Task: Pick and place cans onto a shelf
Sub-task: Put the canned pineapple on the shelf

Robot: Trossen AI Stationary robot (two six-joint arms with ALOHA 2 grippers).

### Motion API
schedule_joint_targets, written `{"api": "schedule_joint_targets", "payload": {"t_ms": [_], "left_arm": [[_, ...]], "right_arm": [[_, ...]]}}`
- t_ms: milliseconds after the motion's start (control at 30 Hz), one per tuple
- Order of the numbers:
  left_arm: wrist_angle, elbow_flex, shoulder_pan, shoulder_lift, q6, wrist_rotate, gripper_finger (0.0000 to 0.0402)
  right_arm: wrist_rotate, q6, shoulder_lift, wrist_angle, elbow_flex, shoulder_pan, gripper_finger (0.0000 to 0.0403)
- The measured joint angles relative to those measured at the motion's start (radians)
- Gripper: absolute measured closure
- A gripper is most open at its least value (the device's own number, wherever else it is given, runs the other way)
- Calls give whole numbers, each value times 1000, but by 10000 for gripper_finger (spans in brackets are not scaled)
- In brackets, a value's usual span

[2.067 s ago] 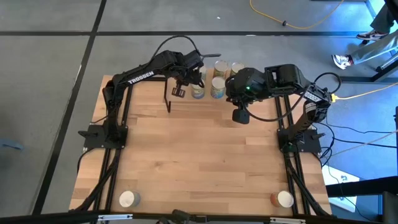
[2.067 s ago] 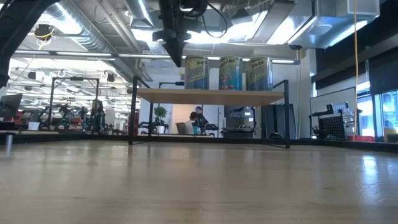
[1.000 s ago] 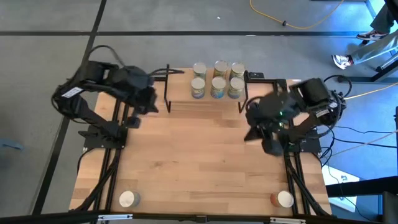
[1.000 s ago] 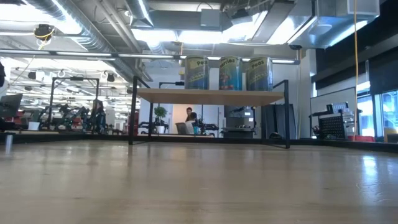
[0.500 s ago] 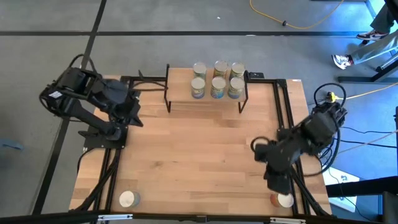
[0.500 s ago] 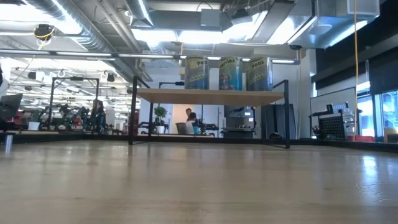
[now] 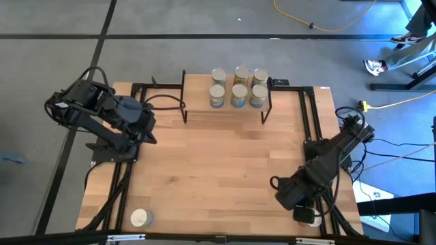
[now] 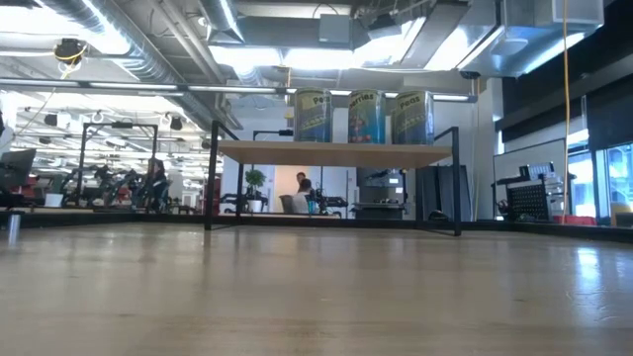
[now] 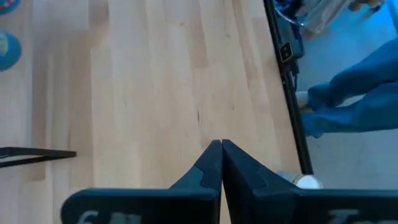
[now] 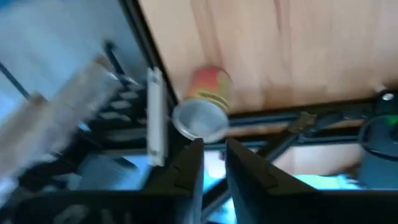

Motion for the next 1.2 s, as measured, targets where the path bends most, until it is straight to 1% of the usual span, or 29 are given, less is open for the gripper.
{"api": "schedule_joint_targets", "payload": {"t_ms": [67,167,333,467,700,867,967,1133,1200], "left_arm": [[0,0,0,-1,-12,-16,401],[1,0,0,0,-24,-33,401],[1,0,0,-1,-24,-42,401],[1,0,0,-1,-24,-42,401],[1,0,0,-1,-24,-43,401],[1,0,0,-1,-29,-44,401],[3,0,0,-1,-30,-44,401],[34,0,0,-1,-32,-44,401],[40,0,0,-1,-32,-44,401]], "right_arm": [[-9,-85,0,2,-49,15,322],[-9,-198,0,7,-113,47,318],[-10,-304,0,36,-197,93,318],[-9,-362,0,100,-250,119,318],[-9,-371,0,224,-331,148,318],[-10,-342,0,326,-395,163,318],[-12,-314,0,351,-429,163,318],[-28,-314,0,349,-452,164,318],[-51,-311,0,350,-454,167,318]]}}
